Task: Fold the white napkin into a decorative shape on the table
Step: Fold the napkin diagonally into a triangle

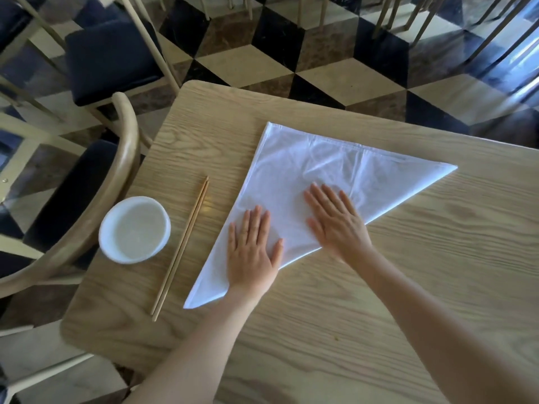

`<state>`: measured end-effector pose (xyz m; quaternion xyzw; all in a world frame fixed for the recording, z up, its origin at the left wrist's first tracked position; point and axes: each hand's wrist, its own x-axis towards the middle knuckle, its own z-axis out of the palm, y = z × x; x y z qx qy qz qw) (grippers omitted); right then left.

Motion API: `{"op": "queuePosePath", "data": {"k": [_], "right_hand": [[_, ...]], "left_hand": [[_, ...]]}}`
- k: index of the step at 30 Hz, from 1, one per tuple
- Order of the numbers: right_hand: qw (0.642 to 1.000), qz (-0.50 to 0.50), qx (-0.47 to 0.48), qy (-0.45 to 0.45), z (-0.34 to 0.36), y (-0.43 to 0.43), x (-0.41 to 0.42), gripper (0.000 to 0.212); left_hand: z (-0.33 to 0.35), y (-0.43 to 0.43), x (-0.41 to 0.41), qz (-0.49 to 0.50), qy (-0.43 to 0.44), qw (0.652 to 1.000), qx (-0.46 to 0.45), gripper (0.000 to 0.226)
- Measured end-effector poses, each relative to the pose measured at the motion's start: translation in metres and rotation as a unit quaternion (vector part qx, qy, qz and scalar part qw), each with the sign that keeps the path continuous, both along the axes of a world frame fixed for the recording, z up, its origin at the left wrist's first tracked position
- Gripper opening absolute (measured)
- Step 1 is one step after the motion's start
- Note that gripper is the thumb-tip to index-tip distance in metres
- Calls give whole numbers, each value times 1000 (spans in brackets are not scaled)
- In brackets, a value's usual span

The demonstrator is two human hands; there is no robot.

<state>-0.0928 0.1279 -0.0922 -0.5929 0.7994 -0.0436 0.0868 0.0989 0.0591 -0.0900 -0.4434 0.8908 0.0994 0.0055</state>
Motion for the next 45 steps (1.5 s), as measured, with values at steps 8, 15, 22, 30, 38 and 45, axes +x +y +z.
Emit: {"op": "queuePosePath", "data": {"k": [8,15,22,30,38,45], "right_hand": [[995,-82,52,-8,3,25,-66,58],[996,72,18,-47,17,15,47,58],[998,50,19,-24,-1,63,51,53],[997,-44,-32,-52,18,68,44,47],[996,-42,-74,-26,29,65,64,34],[988,-108,-95,-60,32,56,61,15]], "left_hand": [[0,-3,45,-5,-6,1000,-6,67],[4,20,18,-37,32,998,29,62],[-4,26,56,-70,22,997,11,63],[16,20,69,-87,25,995,43,56],[49,24,79,-107,-62,990,-69,40],[88,-18,74,16,35,999,-10,19]]}}
